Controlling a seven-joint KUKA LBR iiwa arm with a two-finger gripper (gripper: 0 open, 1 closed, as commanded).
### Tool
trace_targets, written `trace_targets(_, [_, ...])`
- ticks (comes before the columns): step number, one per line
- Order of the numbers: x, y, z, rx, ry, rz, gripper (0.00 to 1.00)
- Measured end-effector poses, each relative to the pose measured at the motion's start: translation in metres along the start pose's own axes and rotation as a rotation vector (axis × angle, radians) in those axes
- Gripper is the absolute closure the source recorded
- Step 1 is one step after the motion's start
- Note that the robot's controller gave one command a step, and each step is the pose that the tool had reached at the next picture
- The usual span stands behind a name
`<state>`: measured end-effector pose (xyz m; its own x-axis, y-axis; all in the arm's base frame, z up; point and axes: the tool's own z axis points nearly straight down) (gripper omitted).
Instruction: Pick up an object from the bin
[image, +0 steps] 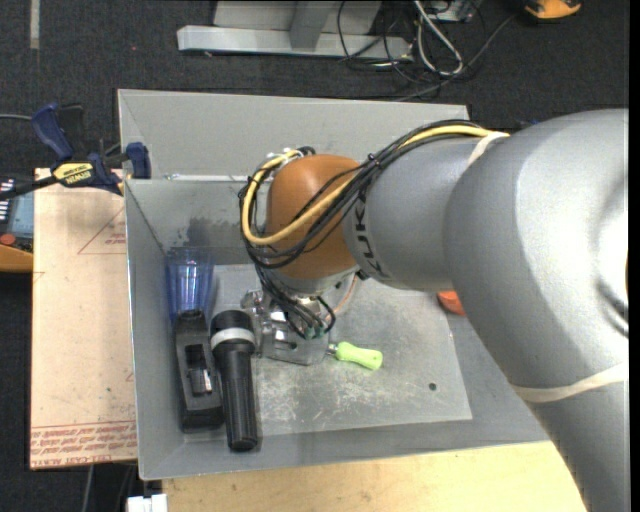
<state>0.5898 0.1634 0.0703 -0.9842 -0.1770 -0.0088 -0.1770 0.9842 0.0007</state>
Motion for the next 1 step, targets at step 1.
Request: trace_targets(1, [0.0023, 0.0004, -0.0348, -0.001, 0.008, 0.001, 1.0])
